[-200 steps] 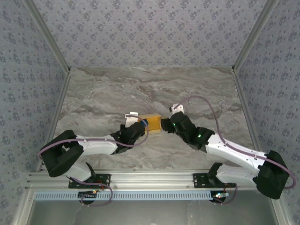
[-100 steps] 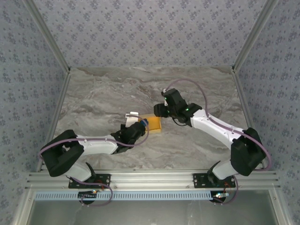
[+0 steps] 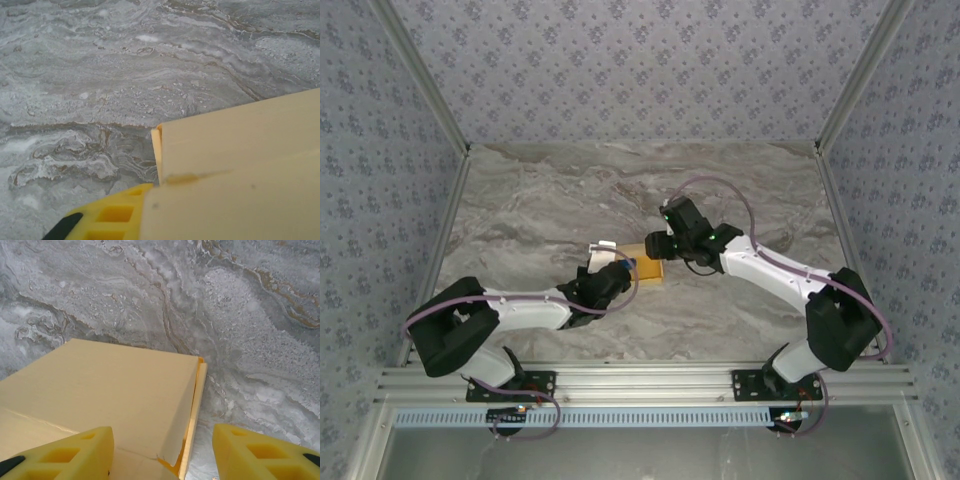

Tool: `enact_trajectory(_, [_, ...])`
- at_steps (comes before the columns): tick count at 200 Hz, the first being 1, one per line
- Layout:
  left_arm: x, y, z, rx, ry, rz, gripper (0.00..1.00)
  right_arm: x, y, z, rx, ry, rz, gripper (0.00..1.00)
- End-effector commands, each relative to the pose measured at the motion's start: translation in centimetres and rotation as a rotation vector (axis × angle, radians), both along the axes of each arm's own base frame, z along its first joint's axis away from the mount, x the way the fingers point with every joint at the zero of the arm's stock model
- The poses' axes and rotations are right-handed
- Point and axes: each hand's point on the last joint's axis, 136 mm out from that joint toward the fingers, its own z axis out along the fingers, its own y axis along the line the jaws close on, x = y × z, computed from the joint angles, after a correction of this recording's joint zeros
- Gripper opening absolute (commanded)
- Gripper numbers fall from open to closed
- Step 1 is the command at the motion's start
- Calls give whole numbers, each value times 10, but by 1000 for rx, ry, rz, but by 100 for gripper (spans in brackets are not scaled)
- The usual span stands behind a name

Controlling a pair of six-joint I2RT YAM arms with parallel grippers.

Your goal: Fold the paper box

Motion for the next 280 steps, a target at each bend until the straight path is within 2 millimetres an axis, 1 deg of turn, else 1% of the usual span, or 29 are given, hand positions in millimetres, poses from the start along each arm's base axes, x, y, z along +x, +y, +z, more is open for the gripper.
enact_trajectory(1, [-3,-2,4,8,9,-8,27,-6,-3,-13,-36,31,-12,56])
enact_trajectory(28, [-9,-3,5,-23,37,-20,36,-9,-2,-18,-51,37,-10,56])
enact_trajectory(73, [-26,-1,8,-42,102,-85,50,-12,-2,-23,-75,39,-10,56])
enact_trajectory(96, [-38,-2,11,-44,146,-151,58,-11,-3,-25,-84,38,-13,56])
enact_trajectory(103, [-44,-5,11,-48,175,-190,61,-11,-3,-25,-84,35,-12,56])
enact_trajectory(132, [-65,-9,12,-43,284,-290,67,-9,-2,-23,-92,29,-9,56])
enact_trajectory(159, [-83,-17,27,-80,361,-374,67,-8,-2,-23,-114,21,-5,56])
enact_trajectory(187, [-98,-22,52,-138,385,-455,68,-7,-2,-23,-129,17,1,57])
enact_trajectory(204, [-103,-20,68,-152,387,-479,70,-6,-3,-23,-138,16,2,57])
enact_trajectory(227, [-96,-13,91,-193,365,-457,72,-6,-3,-26,-152,21,10,57])
enact_trajectory(243, [-83,-7,99,-251,363,-414,72,-6,-4,-27,-164,21,13,57])
enact_trajectory(256, [-69,-3,98,-301,377,-370,72,-7,-5,-28,-171,20,17,57])
enact_trajectory(280, [-43,2,89,-367,412,-303,71,-7,-6,-30,-181,18,23,57])
